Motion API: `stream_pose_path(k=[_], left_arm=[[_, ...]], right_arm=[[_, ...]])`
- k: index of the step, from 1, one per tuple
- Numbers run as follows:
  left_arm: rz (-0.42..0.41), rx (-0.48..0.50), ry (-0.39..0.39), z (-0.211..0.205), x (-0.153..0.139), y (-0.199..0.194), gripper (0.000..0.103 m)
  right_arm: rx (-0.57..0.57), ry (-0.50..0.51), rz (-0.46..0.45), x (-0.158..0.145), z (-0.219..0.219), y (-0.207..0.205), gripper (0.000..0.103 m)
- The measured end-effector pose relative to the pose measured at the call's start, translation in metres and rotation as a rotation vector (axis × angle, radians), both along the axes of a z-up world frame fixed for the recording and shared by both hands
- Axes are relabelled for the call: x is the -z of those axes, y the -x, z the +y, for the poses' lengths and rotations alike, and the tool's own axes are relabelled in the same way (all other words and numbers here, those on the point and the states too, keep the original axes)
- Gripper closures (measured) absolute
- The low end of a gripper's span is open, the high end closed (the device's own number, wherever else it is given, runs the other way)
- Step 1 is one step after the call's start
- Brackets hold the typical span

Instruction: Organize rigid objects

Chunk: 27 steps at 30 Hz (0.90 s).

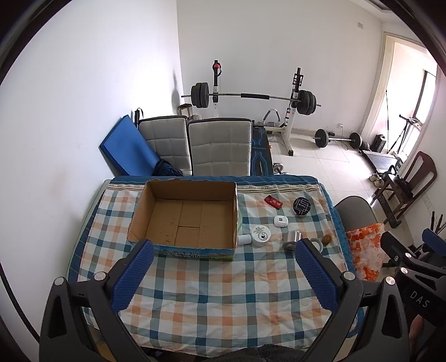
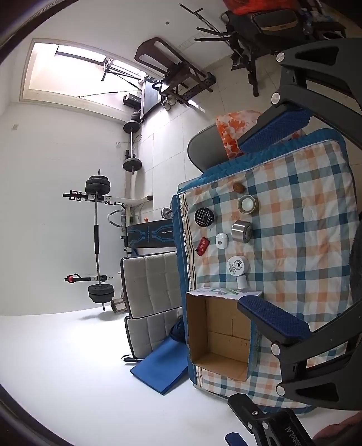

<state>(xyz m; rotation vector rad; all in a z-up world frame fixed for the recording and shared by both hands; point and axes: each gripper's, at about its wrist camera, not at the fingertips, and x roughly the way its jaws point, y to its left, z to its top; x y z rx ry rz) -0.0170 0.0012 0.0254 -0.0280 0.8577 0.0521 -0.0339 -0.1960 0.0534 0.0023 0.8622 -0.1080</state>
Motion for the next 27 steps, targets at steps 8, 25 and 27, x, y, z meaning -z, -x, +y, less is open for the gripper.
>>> stream_pose_path(k=[8, 25, 27], left_arm=[[0.004, 0.002, -0.002, 0.002, 0.000, 0.003, 0.000], [-0.006, -0.009, 0.003, 0.012, 0.005, 0.008, 0.000], [-0.007, -0.007, 0.004, 0.013, 0.004, 0.008, 0.000]], right_arm=[[0.002, 0.007, -0.016, -0.002, 0.002, 0.004, 0.000], [-0.007, 0.021, -0.032, -0.011, 0.008, 0.008, 0.000], [-0.006, 0.024, -0.036, -0.012, 0.009, 0.008, 0.000]])
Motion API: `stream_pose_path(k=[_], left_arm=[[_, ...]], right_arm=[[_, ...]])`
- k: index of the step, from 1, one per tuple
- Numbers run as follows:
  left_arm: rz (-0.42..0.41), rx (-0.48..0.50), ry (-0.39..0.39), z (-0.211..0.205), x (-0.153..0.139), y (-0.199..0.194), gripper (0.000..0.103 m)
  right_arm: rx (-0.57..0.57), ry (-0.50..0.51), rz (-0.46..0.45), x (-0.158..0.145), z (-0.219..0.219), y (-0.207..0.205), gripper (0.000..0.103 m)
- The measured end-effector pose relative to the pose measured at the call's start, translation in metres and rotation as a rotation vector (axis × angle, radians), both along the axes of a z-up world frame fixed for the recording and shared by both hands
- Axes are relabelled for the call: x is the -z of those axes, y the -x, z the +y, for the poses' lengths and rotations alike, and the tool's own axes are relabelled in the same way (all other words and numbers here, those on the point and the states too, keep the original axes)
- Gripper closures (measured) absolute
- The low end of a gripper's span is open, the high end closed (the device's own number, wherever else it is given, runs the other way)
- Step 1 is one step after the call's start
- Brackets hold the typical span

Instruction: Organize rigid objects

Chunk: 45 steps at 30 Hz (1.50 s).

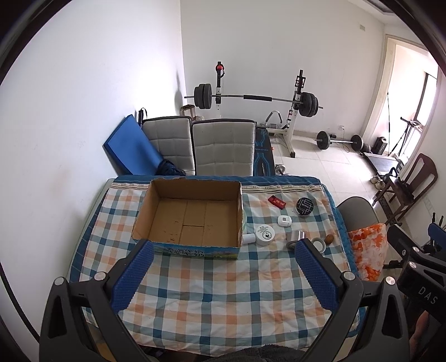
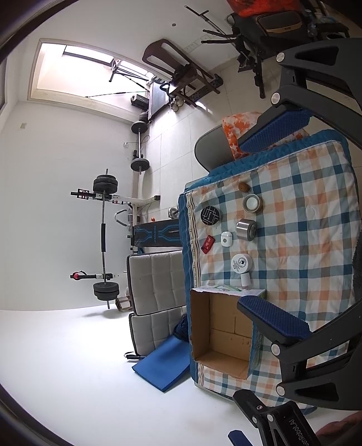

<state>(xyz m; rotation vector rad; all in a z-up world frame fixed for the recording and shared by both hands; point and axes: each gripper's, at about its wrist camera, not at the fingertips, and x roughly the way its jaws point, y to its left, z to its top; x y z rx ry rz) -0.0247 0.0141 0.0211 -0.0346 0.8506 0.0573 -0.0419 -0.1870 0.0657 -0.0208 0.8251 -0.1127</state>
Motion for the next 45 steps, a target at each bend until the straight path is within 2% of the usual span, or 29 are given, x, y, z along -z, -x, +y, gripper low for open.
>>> stream_pose_path(k=[31, 45], left_arm=[[-0.035, 0.016, 0.002, 0.003, -0.003, 0.006, 0.000], [-0.020, 0.044, 0.022, 0.000, 0.008, 0.004, 0.000]], right_arm=[[0.005, 0.007, -0.013, -0.007, 0.006, 0.000, 0.000], [0.032, 0.011, 0.002, -0.009, 0.006, -0.006, 0.000]])
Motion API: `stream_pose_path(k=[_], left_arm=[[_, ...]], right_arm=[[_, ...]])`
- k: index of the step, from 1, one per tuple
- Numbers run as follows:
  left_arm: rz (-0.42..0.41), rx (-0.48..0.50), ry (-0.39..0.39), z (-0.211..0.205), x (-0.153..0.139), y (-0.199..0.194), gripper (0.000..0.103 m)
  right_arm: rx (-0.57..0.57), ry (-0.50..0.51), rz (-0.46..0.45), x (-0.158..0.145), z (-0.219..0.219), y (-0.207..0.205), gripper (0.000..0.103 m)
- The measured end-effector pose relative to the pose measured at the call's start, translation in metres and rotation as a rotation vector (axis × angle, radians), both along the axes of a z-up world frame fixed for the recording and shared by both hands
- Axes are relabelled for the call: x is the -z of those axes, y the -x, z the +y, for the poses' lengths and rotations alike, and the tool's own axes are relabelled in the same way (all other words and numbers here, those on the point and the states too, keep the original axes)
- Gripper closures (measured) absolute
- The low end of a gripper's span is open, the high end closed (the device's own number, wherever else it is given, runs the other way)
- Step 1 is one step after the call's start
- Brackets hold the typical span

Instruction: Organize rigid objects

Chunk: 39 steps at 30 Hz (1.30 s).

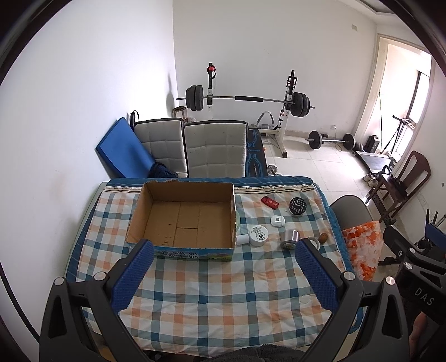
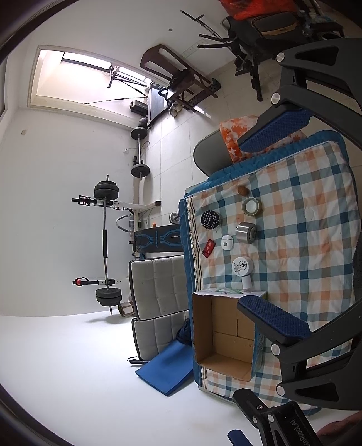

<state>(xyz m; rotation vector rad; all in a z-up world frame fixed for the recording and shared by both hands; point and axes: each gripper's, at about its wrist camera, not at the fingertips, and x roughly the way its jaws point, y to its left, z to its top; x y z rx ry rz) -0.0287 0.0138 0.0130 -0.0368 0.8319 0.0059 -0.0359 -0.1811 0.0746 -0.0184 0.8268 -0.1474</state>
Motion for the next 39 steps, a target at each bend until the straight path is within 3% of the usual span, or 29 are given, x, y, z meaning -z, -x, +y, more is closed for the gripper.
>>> stream_pose_path(k=[7, 12, 18, 25, 29, 33, 39], left_arm=[[0.039, 0.043, 0.023, -0.004, 0.012, -0.026, 0.000], [0.100, 0.075, 0.035, -0.013, 0.036, -0.072, 0.000], [0.266, 0.129, 0.030, -0.043, 0.096, -0.147, 0.000], [0.455, 0.084, -0.069, -0.083, 0.188, -0.228, 0.000], [0.583, 0.047, -0.057, -0.095, 0.246, -0.262, 0.000], [0.659, 0.021, -0.080, -0.102, 0.283, -0.281, 0.000], [0.715, 0.002, -0.094, -0.102, 0.315, -0.300, 0.000]], right_arm=[[0.037, -0.017, 0.047, 0.020, -0.009, -0.010, 0.000], [0.095, -0.048, 0.149, 0.055, -0.035, -0.046, 0.000], [0.097, -0.071, 0.346, 0.140, -0.073, -0.113, 0.000], [0.047, -0.261, 0.614, 0.282, -0.099, -0.210, 0.000], [0.056, -0.360, 0.728, 0.354, -0.103, -0.253, 0.009], [0.068, -0.438, 0.844, 0.414, -0.101, -0.282, 0.021], [0.059, -0.499, 0.930, 0.464, -0.089, -0.301, 0.034]])
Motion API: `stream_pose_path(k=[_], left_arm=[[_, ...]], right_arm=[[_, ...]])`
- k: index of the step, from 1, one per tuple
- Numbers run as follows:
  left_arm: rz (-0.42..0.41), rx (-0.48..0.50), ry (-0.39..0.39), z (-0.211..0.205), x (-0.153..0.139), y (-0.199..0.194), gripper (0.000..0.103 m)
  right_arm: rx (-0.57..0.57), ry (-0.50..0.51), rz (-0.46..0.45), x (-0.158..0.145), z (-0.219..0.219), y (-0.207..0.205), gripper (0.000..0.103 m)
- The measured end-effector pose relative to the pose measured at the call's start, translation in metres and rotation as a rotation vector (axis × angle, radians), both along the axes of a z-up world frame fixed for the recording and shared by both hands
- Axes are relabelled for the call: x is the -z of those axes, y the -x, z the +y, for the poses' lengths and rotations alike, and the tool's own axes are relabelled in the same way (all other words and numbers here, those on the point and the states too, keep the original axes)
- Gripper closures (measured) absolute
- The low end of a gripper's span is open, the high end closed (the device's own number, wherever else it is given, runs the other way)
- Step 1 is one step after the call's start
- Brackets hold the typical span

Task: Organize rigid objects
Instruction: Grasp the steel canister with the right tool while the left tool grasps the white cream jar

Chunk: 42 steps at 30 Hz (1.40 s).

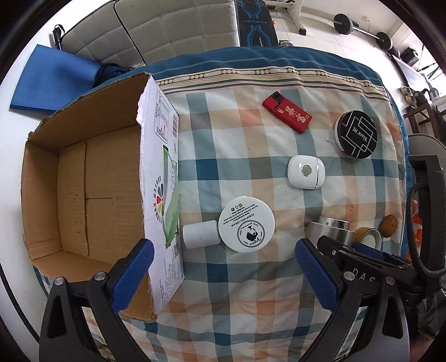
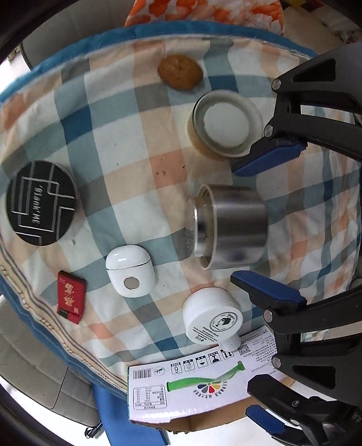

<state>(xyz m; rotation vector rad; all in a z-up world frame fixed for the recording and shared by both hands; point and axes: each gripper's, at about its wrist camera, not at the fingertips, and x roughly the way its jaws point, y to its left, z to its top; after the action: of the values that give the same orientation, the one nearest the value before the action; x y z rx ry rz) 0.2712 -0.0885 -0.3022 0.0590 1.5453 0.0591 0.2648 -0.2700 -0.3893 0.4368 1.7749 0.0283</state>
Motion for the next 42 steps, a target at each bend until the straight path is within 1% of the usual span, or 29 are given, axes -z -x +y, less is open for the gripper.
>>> stream_pose_path(k=[3, 6, 9, 13, 17, 21, 25, 27, 29, 31, 33, 38, 39, 40, 41, 42], left_arm=[[0.011, -0.021, -0.006, 0.004, 0.008, -0.004, 0.000], [0.017, -0.040, 0.015, 0.006, 0.013, -0.008, 0.000], [0.014, -0.055, 0.028, 0.007, 0.014, -0.012, 0.000], [0.022, -0.061, 0.046, 0.006, 0.015, -0.013, 0.000], [0.024, -0.061, 0.065, 0.004, 0.015, -0.014, 0.000], [0.038, -0.065, 0.110, 0.000, 0.016, -0.019, 0.000], [0.058, -0.071, 0.183, -0.006, 0.020, -0.027, 0.000], [0.082, -0.058, 0.208, -0.013, 0.027, -0.033, 0.000], [0.108, -0.031, 0.211, -0.021, 0.037, -0.039, 0.000], [0.140, 0.001, 0.196, -0.029, 0.049, -0.043, 0.000], [0.181, 0.025, 0.150, -0.034, 0.066, -0.045, 0.000], [0.290, 0.102, 0.002, -0.040, 0.108, -0.043, 0.000], [0.306, 0.117, -0.014, -0.041, 0.114, -0.041, 0.000], [0.318, 0.130, -0.018, -0.041, 0.119, -0.039, 0.003], [0.323, 0.133, -0.011, -0.041, 0.121, -0.037, 0.010], [0.320, 0.131, -0.020, -0.041, 0.123, -0.035, 0.027]], right_arm=[[0.002, -0.015, 0.012, 0.011, 0.006, -0.006, 0.031], [-0.027, -0.013, 0.029, 0.019, 0.017, -0.011, 0.029], [-0.031, -0.021, 0.044, 0.029, 0.023, -0.015, 0.029], [-0.059, -0.017, 0.043, 0.031, 0.029, -0.014, 0.029], [-0.122, 0.031, 0.030, 0.024, 0.037, -0.010, 0.030], [-0.136, 0.067, -0.013, 0.004, 0.029, -0.011, 0.030], [-0.139, 0.123, -0.064, -0.019, 0.006, -0.017, 0.029], [-0.149, 0.163, -0.076, -0.022, -0.006, -0.024, 0.029], [-0.149, 0.193, -0.073, -0.020, -0.025, -0.035, 0.029], [-0.146, 0.214, -0.068, -0.015, -0.037, -0.035, 0.029], [-0.138, 0.218, -0.053, -0.010, -0.062, -0.042, 0.029], [-0.121, 0.190, -0.032, 0.005, -0.066, -0.033, 0.029], [-0.124, 0.186, -0.033, 0.009, -0.066, -0.033, 0.029], [-0.129, 0.182, -0.033, 0.010, -0.066, -0.031, 0.029], [-0.129, 0.175, -0.030, 0.012, -0.066, -0.030, 0.029], [-0.127, 0.165, -0.027, 0.015, -0.065, -0.028, 0.029]])
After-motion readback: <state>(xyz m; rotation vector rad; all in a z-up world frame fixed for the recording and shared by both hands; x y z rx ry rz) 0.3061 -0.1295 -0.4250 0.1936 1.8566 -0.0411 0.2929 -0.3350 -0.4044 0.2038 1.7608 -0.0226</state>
